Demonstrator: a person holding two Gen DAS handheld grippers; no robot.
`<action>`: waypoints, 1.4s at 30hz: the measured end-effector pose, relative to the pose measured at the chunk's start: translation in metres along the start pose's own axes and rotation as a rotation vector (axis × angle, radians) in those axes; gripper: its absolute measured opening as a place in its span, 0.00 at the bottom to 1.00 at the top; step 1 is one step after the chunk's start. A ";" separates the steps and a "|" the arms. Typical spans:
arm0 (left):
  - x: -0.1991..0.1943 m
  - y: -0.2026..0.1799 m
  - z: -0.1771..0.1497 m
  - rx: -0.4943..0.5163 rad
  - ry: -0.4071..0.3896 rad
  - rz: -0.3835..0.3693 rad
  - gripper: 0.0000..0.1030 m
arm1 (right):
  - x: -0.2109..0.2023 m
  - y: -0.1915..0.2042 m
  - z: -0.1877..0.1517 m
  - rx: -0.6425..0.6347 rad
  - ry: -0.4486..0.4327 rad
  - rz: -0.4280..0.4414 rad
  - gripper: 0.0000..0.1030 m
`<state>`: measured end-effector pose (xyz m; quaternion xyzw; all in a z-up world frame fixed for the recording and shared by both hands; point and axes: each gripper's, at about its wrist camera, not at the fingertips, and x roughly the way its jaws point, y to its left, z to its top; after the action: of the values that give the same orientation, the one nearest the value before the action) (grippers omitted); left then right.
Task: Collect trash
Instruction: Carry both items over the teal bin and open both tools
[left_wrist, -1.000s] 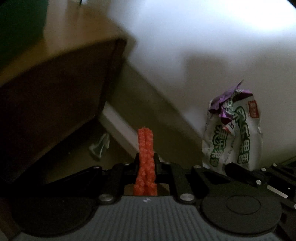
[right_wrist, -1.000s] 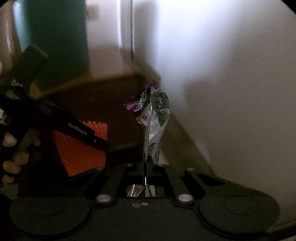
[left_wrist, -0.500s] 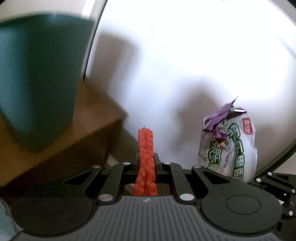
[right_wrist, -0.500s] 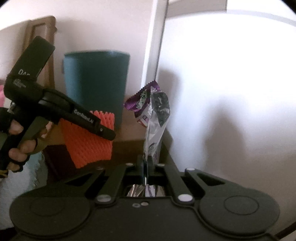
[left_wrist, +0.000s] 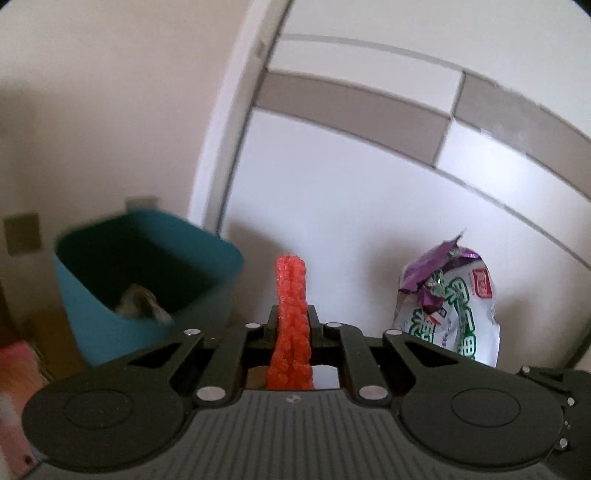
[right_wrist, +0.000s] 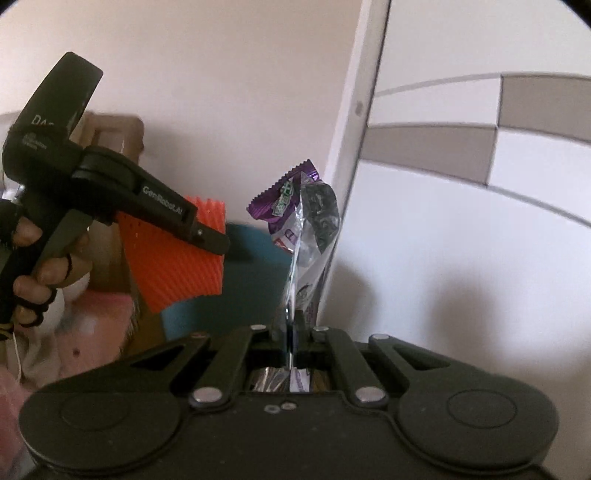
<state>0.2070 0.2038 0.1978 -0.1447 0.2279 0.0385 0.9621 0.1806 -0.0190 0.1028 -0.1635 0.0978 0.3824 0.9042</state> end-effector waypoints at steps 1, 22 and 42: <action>-0.004 0.005 0.008 -0.002 -0.016 0.011 0.11 | 0.004 0.001 0.006 0.006 -0.012 0.007 0.01; 0.046 0.127 0.063 0.016 -0.024 0.107 0.11 | 0.144 0.030 0.066 0.048 -0.142 0.120 0.01; 0.176 0.174 0.038 0.000 0.247 0.099 0.11 | 0.265 0.047 0.043 0.064 0.059 0.215 0.14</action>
<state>0.3561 0.3824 0.1058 -0.1371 0.3513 0.0679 0.9237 0.3313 0.2027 0.0525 -0.1340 0.1535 0.4689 0.8594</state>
